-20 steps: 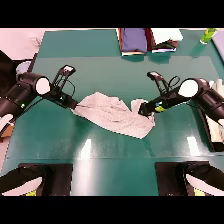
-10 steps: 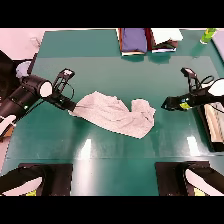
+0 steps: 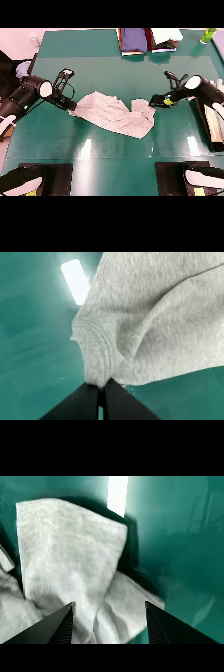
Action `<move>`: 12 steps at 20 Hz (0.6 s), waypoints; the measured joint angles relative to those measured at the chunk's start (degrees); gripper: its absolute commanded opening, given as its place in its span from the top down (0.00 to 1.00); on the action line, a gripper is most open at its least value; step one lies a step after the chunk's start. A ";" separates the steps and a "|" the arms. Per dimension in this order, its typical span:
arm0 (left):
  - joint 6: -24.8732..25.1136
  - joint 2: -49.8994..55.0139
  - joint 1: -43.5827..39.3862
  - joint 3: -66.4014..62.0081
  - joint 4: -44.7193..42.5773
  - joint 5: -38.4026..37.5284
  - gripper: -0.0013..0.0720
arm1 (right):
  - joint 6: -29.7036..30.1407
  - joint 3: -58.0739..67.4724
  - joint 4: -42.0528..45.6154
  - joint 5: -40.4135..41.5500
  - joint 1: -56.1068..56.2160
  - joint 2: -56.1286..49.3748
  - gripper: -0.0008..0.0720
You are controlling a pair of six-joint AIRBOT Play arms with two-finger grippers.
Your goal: Fold the shirts.
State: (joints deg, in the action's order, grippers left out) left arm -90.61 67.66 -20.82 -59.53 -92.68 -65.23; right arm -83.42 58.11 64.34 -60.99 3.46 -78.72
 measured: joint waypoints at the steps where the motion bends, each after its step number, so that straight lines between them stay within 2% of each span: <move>1: -0.02 0.00 0.00 0.00 0.15 -0.04 0.95 | -0.09 1.14 -0.02 0.17 0.55 -1.77 0.30; 4: -0.04 0.00 0.00 0.00 0.13 -0.11 0.95 | -0.42 4.17 -0.20 0.83 2.36 -6.25 0.41; 6: -0.04 0.00 0.00 0.00 0.13 -0.11 0.95 | -0.44 6.01 -0.24 1.81 3.54 -8.13 0.85; 7: -0.04 0.00 0.00 0.00 0.13 -0.11 0.95 | -0.46 6.99 -0.22 2.56 4.07 -8.72 0.96; 12: -0.04 -0.44 0.00 -0.50 -0.15 -0.37 0.95 | -0.48 12.94 0.94 4.66 5.40 -8.74 0.97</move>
State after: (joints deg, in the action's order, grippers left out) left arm -90.65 67.22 -20.82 -60.03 -92.84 -65.60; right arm -83.90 71.05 65.28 -56.34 8.86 -87.46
